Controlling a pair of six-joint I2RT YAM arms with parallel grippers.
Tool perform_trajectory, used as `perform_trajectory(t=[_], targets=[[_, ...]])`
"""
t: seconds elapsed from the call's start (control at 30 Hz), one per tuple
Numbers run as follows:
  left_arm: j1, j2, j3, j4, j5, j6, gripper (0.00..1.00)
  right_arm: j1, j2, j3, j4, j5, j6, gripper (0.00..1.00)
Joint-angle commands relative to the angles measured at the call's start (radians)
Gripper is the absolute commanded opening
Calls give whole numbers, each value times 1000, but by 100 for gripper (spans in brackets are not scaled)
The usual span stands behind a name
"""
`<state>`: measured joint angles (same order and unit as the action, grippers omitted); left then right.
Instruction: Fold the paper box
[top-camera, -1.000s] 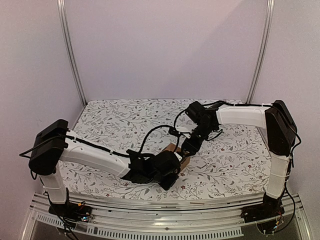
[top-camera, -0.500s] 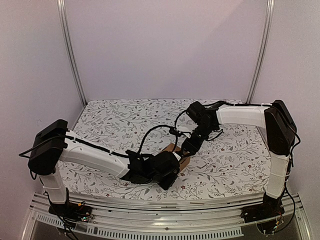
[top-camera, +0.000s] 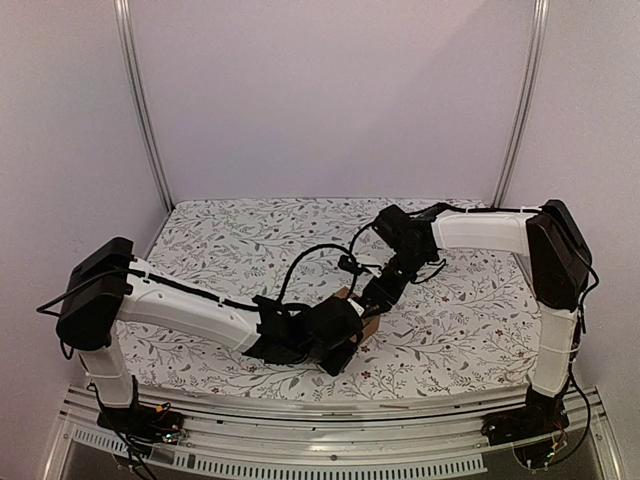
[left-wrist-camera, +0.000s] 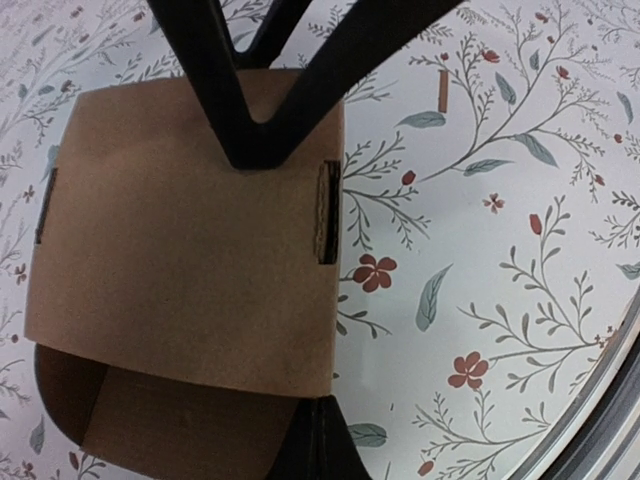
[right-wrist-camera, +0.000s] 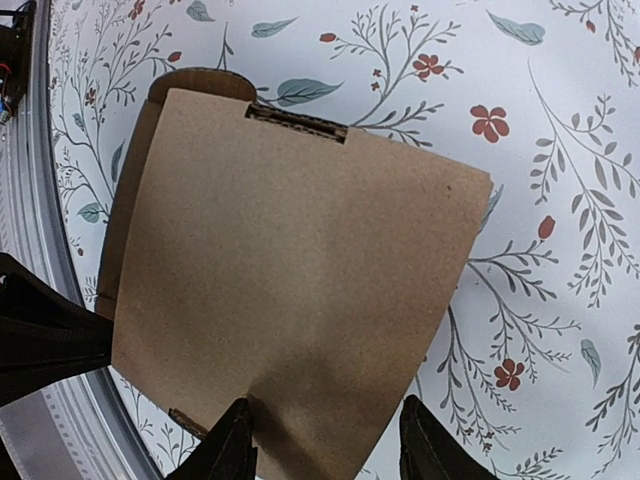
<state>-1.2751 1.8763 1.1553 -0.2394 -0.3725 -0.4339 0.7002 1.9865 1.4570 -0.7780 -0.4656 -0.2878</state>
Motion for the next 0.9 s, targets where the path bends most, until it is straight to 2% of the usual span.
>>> perform_trajectory(t=[0.0,0.23,0.43,0.53,0.7,0.87], targets=[[17,-1,13,40,-39,7,0,9,38,-28,-50,-30,16,48],[12,-14,39,-2,-19,19,0,-3,42,-24,-51,-19,16,48],[-2,-149,-10,-130,11,17,18,-25,14,-15,-53,-11,12,48],[-4,-249,-84,-143,-5,14,27,-30,-6,-7,-53,-6,7,49],[76,-325,-240,-56,-48,16,35,-30,-25,8,-57,-2,4,51],[206,-331,-385,168,37,50,38,-31,-36,6,-73,0,-2,52]])
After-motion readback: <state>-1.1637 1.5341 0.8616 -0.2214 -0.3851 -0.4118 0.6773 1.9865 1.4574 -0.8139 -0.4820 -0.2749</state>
